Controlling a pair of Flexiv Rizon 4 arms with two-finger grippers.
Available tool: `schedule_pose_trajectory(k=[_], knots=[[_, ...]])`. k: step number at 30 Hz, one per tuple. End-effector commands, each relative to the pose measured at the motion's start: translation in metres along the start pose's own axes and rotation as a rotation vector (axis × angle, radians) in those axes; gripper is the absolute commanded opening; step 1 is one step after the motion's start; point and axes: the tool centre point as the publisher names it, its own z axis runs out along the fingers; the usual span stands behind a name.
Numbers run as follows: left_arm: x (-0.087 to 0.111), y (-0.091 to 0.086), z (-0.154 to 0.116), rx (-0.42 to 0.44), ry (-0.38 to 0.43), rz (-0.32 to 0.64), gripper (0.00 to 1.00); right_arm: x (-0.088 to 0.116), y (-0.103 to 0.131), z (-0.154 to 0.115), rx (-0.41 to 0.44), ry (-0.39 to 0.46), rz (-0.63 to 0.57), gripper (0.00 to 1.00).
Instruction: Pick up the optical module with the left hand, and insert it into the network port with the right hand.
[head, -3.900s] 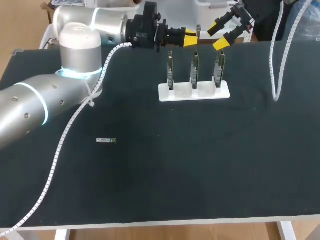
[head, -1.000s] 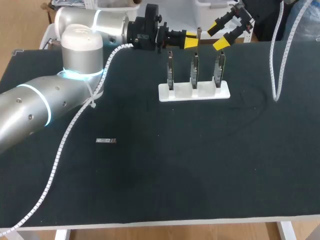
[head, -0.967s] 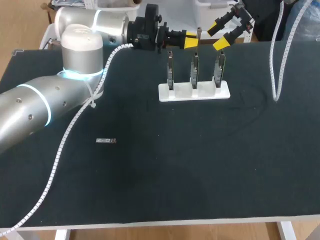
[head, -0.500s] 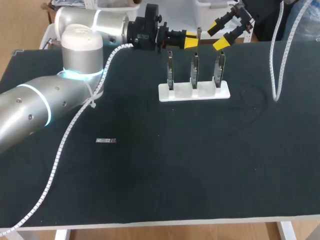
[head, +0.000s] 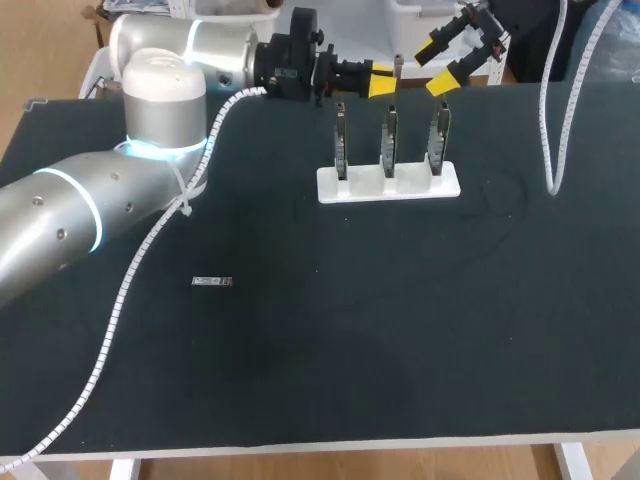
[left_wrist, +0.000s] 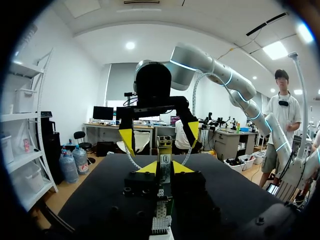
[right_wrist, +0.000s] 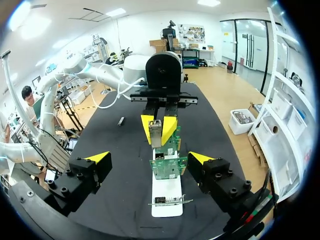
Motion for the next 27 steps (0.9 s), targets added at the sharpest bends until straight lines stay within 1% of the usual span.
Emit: schedule_pose_trajectory(k=[1,6,10,13,27], knots=[[0.0,0.005,0.001,0.009,0.002,-0.001,0.0,-0.008,-0.009,-0.002,-0.857,0.022,-0.022,1.0],[0.0,0.005,0.001,0.009,0.002,-0.001,0.0,-0.013,-0.013,-0.005,-0.871,0.044,-0.04,1.0],[0.0,0.005,0.001,0.009,0.002,-0.001,0.0,-0.017,-0.016,-0.005,-0.878,0.041,-0.047,1.0],[0.0,0.005,0.001,0.009,0.002,-0.001,0.0,-0.019,-0.014,-0.003,-0.893,0.014,-0.052,1.0],[0.0,0.005,0.001,0.009,0.002,-0.001,0.0,-0.027,-0.01,0.013,-0.955,0.021,-0.081,1.0]])
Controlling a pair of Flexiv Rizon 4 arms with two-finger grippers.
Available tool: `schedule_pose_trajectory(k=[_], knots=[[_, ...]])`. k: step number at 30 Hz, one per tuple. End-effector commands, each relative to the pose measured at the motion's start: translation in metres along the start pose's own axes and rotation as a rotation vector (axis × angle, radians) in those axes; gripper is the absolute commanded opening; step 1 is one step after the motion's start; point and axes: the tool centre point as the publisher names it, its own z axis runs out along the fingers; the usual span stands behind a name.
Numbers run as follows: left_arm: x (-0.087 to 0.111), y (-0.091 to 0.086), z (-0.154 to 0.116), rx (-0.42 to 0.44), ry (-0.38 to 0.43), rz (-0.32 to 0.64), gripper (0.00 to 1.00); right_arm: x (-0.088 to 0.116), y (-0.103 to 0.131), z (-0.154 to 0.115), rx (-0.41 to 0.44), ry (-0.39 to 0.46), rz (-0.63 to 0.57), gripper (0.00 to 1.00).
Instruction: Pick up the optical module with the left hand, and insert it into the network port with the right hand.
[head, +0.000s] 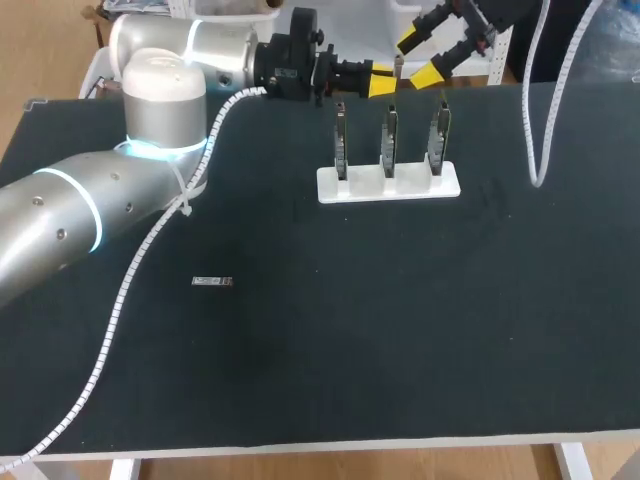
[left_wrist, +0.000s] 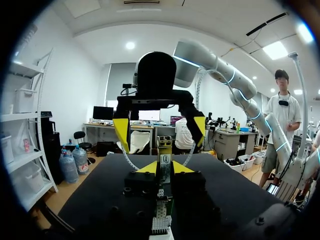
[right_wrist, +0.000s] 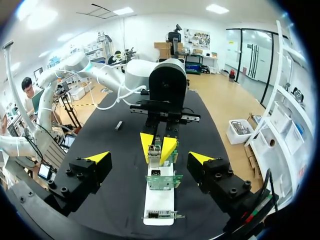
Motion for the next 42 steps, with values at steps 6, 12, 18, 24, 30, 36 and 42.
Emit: schedule_pose_trajectory(k=[6,12,18,24,30,36,42], knots=[[0.0,0.005,0.0005,0.009,0.002,-0.001,0.0,-0.0043,-0.0086,0.0049,-0.99,0.012,-0.013,1.0],[0.0,0.005,0.0005,0.009,0.002,-0.001,0.0,-0.0079,-0.0104,0.0076,-1.008,0.023,-0.03,1.0],[0.0,0.005,0.0005,0.009,0.002,-0.001,0.0,-0.0086,-0.0104,0.0081,-1.024,0.032,-0.037,1.0],[0.0,0.005,0.0005,0.009,0.002,-0.001,0.0,-0.0103,-0.0117,0.0077,-1.031,0.03,-0.043,1.0],[0.0,0.005,0.0005,0.009,0.002,-0.001,0.0,-0.0101,-0.0131,0.0073,-1.026,0.028,-0.041,1.0],[0.0,0.005,0.0005,0.009,0.002,-0.001,0.0,-0.0099,-0.0139,0.007,-1.021,0.027,-0.04,1.0],[0.0,0.005,0.0005,0.009,0.002,-0.001,0.0,-0.0088,-0.0132,0.0089,-1.023,0.033,-0.046,0.0]])
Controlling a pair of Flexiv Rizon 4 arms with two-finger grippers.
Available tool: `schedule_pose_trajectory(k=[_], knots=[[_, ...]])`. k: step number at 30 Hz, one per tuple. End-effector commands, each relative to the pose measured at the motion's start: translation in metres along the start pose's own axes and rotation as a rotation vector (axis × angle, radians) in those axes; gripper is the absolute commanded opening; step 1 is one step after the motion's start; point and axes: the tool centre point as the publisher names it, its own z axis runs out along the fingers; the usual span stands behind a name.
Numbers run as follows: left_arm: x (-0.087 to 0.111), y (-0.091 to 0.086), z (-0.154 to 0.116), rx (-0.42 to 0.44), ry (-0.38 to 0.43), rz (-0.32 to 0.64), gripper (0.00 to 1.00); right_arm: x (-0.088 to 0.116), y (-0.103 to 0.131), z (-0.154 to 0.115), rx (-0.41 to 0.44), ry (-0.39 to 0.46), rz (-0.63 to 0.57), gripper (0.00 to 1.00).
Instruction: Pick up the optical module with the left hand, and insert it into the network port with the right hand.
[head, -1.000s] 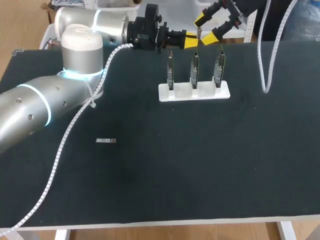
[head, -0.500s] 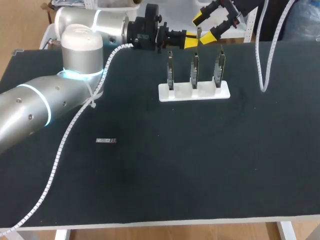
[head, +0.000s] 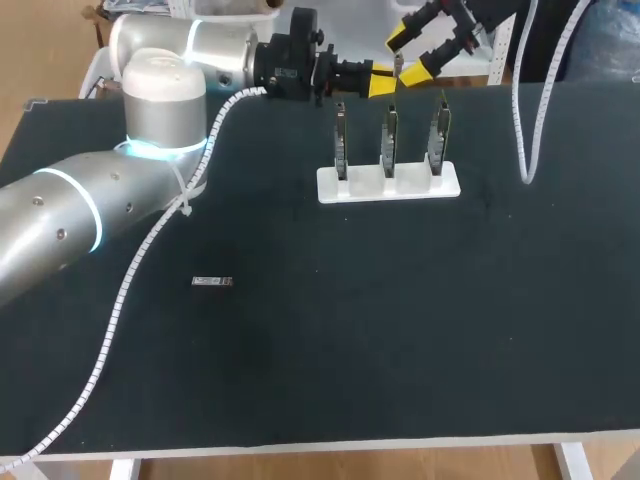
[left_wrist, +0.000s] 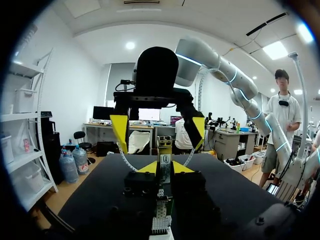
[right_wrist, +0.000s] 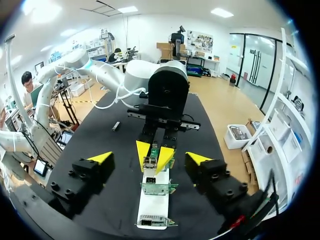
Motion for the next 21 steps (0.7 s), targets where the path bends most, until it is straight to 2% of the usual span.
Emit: schedule_pose_trajectory(k=[1,21], knots=[[0.0,0.005,0.0005,0.009,0.002,-0.001,0.0,-0.0002,-0.0075,0.0008,-1.04,0.003,-0.004,0.0],[0.0,0.005,0.0005,0.009,0.002,-0.001,0.0,-0.0006,-0.007,0.0019,-1.043,0.004,-0.004,0.0]])
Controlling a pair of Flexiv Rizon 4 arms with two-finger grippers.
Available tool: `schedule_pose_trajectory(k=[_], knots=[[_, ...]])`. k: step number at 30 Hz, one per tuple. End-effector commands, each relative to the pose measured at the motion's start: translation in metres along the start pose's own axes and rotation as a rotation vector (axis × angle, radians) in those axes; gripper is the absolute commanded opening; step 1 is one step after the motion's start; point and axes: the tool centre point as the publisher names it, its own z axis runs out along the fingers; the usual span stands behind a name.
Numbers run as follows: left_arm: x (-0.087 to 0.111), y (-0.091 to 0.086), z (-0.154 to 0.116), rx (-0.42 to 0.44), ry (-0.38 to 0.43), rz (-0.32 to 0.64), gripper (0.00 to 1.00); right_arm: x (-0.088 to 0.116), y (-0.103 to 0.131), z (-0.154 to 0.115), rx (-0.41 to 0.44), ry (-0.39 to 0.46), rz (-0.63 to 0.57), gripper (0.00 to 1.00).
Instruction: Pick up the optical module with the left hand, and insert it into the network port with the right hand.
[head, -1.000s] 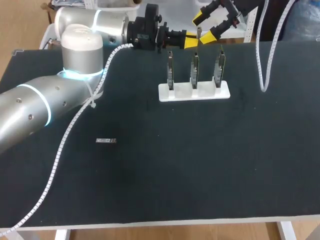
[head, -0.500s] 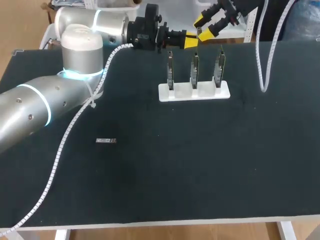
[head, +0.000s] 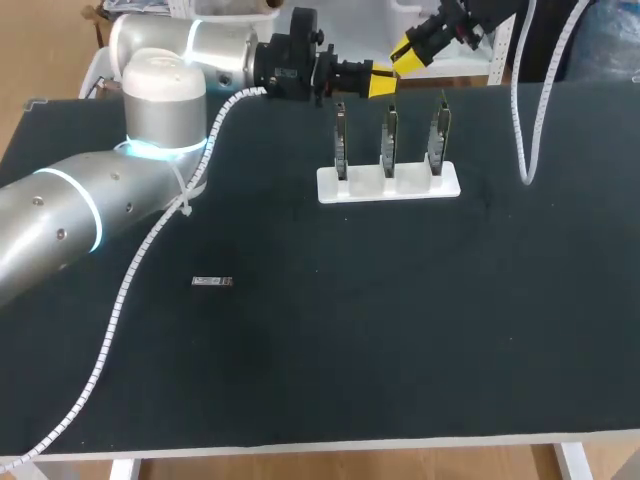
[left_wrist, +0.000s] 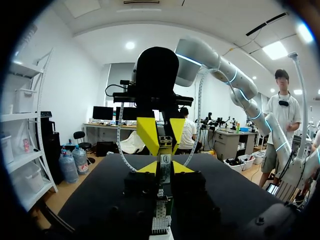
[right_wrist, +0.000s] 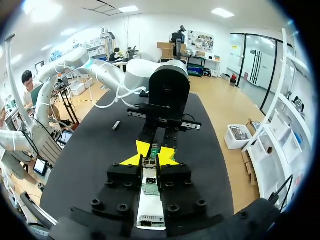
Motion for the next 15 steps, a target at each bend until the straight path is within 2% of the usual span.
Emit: schedule_pose_trajectory(k=[1,8,9,10,11,15], knots=[[-0.0001,0.0052,0.0005,0.008,0.002,-0.001,0.0,-0.0007,-0.0072,-0.0004,-1.041,0.001,-0.001,0.0],[-0.0001,0.0052,0.0005,0.008,0.002,-0.001,0.0,-0.0009,-0.0058,-0.0006,-1.043,0.004,-0.004,0.0],[-0.0001,0.0052,0.0005,0.008,0.002,-0.001,0.39,-0.0011,-0.0057,-0.0006,-1.043,0.004,-0.005,0.0],[-0.0001,0.0052,0.0005,0.008,0.002,-0.001,0.89,-0.0012,-0.0057,-0.0006,-1.043,0.005,-0.006,0.0],[-0.0001,0.0052,0.0005,0.008,0.002,-0.001,1.0,-0.0013,-0.0057,-0.0006,-1.044,0.005,-0.006,0.0],[-0.0001,0.0052,0.0005,0.008,0.002,-0.001,1.0,-0.0018,-0.0053,-0.0004,-1.044,0.006,-0.007,0.0]])
